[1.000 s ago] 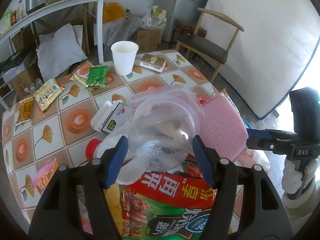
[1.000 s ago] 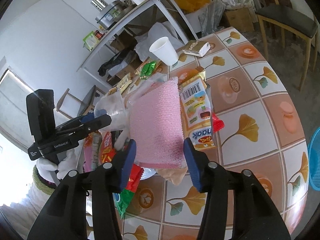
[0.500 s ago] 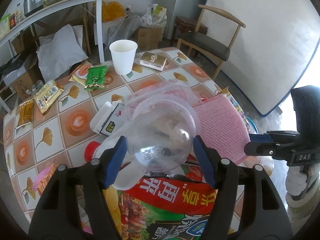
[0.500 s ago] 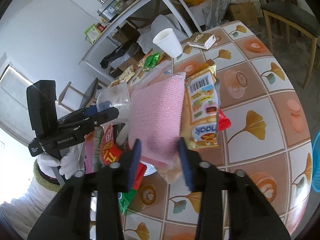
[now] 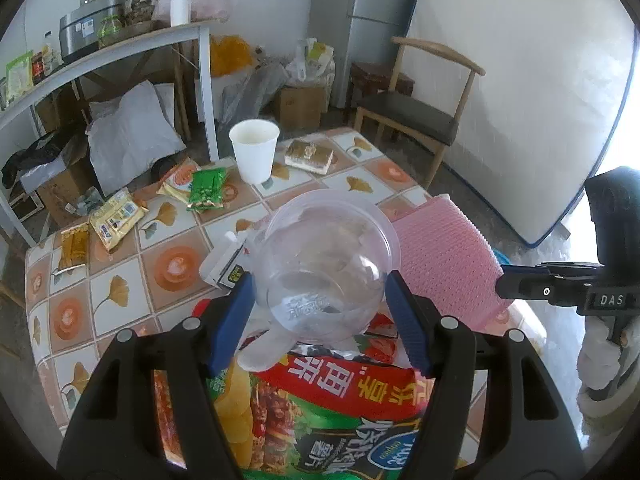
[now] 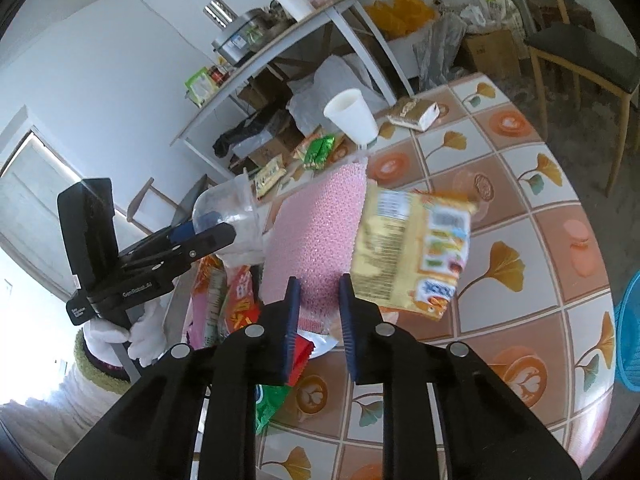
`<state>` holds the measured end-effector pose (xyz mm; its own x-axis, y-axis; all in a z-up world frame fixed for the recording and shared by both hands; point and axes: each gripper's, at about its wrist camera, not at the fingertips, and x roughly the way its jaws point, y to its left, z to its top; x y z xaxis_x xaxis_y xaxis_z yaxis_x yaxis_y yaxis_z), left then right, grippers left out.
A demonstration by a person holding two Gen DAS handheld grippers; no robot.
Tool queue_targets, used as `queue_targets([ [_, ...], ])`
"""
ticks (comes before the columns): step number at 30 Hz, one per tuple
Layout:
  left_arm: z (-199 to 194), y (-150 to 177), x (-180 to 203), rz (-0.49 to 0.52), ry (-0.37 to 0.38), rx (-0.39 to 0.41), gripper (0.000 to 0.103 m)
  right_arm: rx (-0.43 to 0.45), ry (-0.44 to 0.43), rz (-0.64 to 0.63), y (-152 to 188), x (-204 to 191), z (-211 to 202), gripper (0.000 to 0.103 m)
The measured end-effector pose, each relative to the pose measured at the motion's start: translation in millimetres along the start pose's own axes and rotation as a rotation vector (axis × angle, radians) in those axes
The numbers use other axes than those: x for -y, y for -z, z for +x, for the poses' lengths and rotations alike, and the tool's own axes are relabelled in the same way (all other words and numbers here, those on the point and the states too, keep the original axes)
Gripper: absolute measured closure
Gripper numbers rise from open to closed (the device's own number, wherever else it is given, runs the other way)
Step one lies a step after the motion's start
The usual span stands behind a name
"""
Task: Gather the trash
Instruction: 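Carry the cup and sponge with both tools over the blue wastebasket, then open both tools to drop the cup and sponge into the wastebasket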
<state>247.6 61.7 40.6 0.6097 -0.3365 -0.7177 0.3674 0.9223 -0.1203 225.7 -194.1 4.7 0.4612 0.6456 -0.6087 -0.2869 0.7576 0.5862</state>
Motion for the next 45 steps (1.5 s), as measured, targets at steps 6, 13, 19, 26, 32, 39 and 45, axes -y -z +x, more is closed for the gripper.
queue_targets([
  [6,-18.8,-3.9,-1.4,-0.029,-0.005,0.028,0.039,0.051,-0.01,0.009,-1.9,2.0,-17.6,0.084],
  [13,-42.7,-12.0,8.8,-0.05,0.0,0.052,0.039,0.117,-0.067,0.055,-0.7,13.4,-46.2,0.084],
  [19,-53.5,-24.2,42.1,-0.034,0.034,0.063,0.039,0.208,-0.072,0.094,8.7,32.4,-91.6,0.084],
  [26,-21.5,-47.0,124.3,0.022,0.162,-0.013,0.039,0.346,0.008,0.199,34.1,88.8,-168.8,0.084],
  [32,62.2,-62.6,230.9,0.102,0.302,-0.185,0.039,0.437,0.188,0.36,71.7,157.6,-228.9,0.084],
  [39,182.8,-59.0,359.1,0.194,0.388,-0.391,0.039,0.427,0.339,0.635,119.1,269.4,-249.7,0.084],
  [45,269.8,-44.0,444.2,0.251,0.373,-0.474,0.038,0.408,0.397,0.828,137.3,365.3,-228.3,0.079],
])
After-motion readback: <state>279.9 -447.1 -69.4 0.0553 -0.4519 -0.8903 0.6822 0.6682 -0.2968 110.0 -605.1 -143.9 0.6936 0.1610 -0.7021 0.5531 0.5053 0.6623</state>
